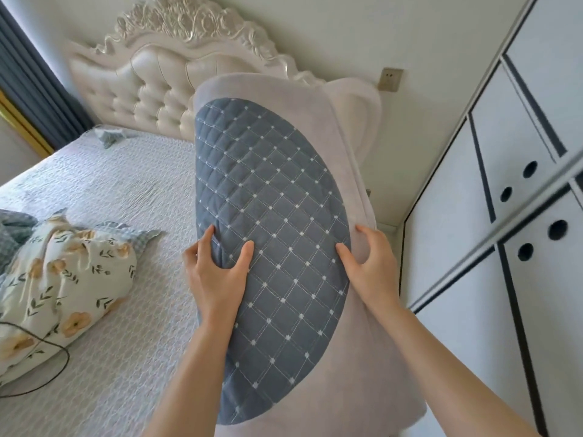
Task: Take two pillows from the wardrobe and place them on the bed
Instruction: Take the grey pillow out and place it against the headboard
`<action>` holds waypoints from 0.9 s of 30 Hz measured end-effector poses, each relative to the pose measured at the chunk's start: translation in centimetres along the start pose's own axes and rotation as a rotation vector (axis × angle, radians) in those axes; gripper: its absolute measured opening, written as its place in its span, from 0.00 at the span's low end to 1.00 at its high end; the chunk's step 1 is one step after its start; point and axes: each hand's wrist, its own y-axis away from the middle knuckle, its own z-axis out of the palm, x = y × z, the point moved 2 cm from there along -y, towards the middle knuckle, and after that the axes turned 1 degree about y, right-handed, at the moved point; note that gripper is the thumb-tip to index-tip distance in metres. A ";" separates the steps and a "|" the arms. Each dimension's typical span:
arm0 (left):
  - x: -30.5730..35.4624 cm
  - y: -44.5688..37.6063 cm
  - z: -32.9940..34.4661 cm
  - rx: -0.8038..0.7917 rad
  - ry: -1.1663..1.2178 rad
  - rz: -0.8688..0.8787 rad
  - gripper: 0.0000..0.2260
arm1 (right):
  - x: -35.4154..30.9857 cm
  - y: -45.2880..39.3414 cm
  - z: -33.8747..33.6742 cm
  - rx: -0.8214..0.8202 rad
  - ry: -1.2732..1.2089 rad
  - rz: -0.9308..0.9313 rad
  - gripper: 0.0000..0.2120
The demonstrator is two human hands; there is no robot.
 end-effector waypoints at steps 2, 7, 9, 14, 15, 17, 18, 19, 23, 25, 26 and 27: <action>0.2 -2.2 2.5 0.011 -0.010 -0.008 0.36 | 0.9 -3.4 1.0 -0.013 0.006 -0.005 0.25; 0.0 -8.4 8.9 0.037 -0.021 -0.047 0.36 | 2.5 -12.4 4.5 -0.056 0.001 -0.028 0.25; 0.1 -11.5 11.3 0.048 -0.029 -0.068 0.36 | 2.7 -16.2 6.2 -0.080 0.002 -0.021 0.26; 0.3 -18.8 15.4 0.102 -0.050 -0.130 0.35 | 2.6 -25.1 10.4 -0.169 -0.015 -0.038 0.26; 0.3 -20.0 16.1 0.114 -0.054 -0.142 0.35 | 2.6 -26.7 11.2 -0.186 -0.016 -0.043 0.26; 0.2 -22.0 17.5 0.133 -0.061 -0.181 0.35 | 2.5 -29.9 12.8 -0.212 -0.011 -0.048 0.27; 0.1 -22.9 18.2 0.145 -0.067 -0.199 0.35 | 2.5 -31.4 13.6 -0.226 -0.008 -0.056 0.27; 0.1 -23.9 19.0 0.161 -0.075 -0.214 0.35 | 2.6 -32.9 14.4 -0.245 -0.009 -0.069 0.27; -0.4 -27.1 22.3 0.240 -0.097 -0.272 0.35 | 3.6 -39.0 17.7 -0.350 -0.010 -0.126 0.29; -0.7 -28.2 24.1 0.271 -0.107 -0.307 0.34 | 4.4 -41.7 19.2 -0.389 0.002 -0.146 0.30; -0.9 -28.8 25.1 0.289 -0.113 -0.323 0.34 | 4.8 -43.1 20.1 -0.408 0.003 -0.157 0.30; -1.1 -29.1 25.8 0.297 -0.120 -0.335 0.34 | 5.1 -44.1 20.7 -0.422 0.006 -0.165 0.31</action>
